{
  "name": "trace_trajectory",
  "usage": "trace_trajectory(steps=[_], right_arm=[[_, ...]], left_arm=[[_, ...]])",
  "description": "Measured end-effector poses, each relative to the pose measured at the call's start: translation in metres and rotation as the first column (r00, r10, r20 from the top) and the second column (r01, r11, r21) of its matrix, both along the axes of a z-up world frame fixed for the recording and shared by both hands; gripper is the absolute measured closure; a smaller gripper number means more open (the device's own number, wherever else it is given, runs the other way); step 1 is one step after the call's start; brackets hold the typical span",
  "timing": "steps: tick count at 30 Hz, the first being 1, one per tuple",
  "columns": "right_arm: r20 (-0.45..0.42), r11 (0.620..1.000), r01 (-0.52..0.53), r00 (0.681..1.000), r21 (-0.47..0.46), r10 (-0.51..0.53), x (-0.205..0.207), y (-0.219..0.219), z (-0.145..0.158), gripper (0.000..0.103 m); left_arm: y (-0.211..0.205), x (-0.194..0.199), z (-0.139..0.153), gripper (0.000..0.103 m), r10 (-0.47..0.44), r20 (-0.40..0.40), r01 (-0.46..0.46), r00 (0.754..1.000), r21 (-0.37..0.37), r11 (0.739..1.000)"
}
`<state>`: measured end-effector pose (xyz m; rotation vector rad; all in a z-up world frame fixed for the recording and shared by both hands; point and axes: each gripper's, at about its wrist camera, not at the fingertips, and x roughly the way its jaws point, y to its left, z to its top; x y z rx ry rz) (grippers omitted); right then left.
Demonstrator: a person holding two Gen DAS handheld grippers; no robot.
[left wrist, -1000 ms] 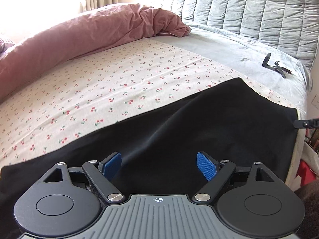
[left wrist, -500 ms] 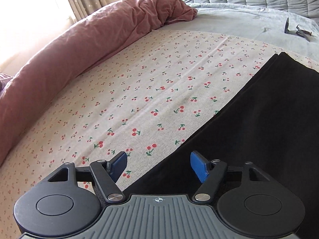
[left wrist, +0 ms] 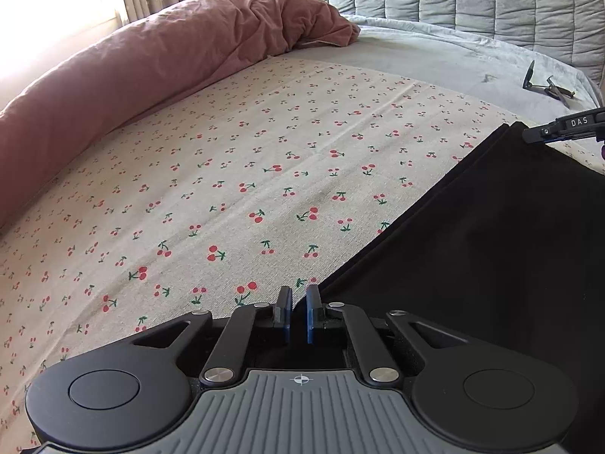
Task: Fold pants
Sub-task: 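Grasp the folded pants edge with the left tool while the right tool regrasps, then hold the pants edge with both tools and fold it over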
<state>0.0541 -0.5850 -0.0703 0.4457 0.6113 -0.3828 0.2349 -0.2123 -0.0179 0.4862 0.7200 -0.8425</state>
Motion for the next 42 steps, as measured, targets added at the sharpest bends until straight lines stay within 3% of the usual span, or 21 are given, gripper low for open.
trace_trajectory(steps=[2,4,12,17,18,22,24,26,30,33,38,40,41,42], right_arm=[[0.009,1.0,0.014,1.0,-0.028,-0.014,0.002,0.004,-0.002,0.093],[0.02,0.999,0.018,1.0,-0.043,-0.018,0.002,0.005,-0.002,0.097],[0.039,0.998,-0.009,0.999,-0.06,0.011,-0.003,0.005,0.002,0.098],[0.047,0.997,-0.017,0.999,-0.079,0.021,0.0,0.006,0.002,0.099],[0.046,0.996,-0.017,0.999,-0.088,0.021,0.0,0.007,0.003,0.099],[0.024,0.993,-0.031,0.999,-0.118,0.034,0.002,0.009,0.005,0.099],[0.019,0.992,-0.038,0.999,-0.124,0.04,0.001,0.01,0.005,0.099],[0.025,0.992,-0.037,0.999,-0.12,0.04,0.0,0.009,0.004,0.099],[0.035,0.994,-0.026,0.999,-0.106,0.03,-0.001,0.008,0.002,0.099],[0.034,0.995,-0.016,0.999,-0.101,0.02,0.0,0.008,0.001,0.099],[0.033,0.996,0.004,0.999,-0.089,-0.001,0.001,0.008,0.0,0.099],[0.036,0.996,0.011,0.999,-0.087,-0.008,0.0,0.008,-0.001,0.099],[0.038,0.996,0.015,0.999,-0.087,-0.012,0.0,0.009,-0.001,0.099],[0.041,0.996,0.018,0.999,-0.088,-0.015,0.0,0.009,-0.002,0.099]], left_arm=[[0.003,0.0,0.004,0.103,0.013,0.005,-0.013,1.0,-0.016,1.0],[0.007,-0.002,0.01,0.103,0.018,0.004,-0.018,1.0,-0.039,0.999],[0.026,0.002,0.01,0.103,0.089,0.013,-0.09,0.996,0.025,0.996],[0.05,0.01,0.011,0.102,0.129,-0.004,-0.129,0.992,-0.016,0.992],[0.057,0.012,0.013,0.093,0.131,0.002,-0.131,0.991,-0.026,0.991],[0.093,0.017,0.026,0.087,0.182,0.06,-0.184,0.981,0.02,0.983],[0.118,0.02,0.03,0.065,0.223,0.103,-0.229,0.969,0.041,0.973],[0.146,0.024,0.033,0.049,0.271,0.144,-0.281,0.952,0.05,0.958],[0.198,0.031,0.034,0.043,0.345,0.157,-0.358,0.925,0.069,0.931],[0.224,0.037,0.028,0.039,0.392,0.11,-0.399,0.914,0.062,0.915],[0.236,0.053,0.011,0.039,0.401,-0.046,-0.402,0.915,-0.025,0.915],[0.231,0.057,0.004,0.044,0.386,-0.092,-0.392,0.918,-0.045,0.919],[0.227,0.057,0.001,0.068,0.376,-0.115,-0.385,0.919,-0.063,0.921],[0.223,0.056,0.0,0.098,0.365,-0.129,-0.376,0.922,-0.077,0.924]])
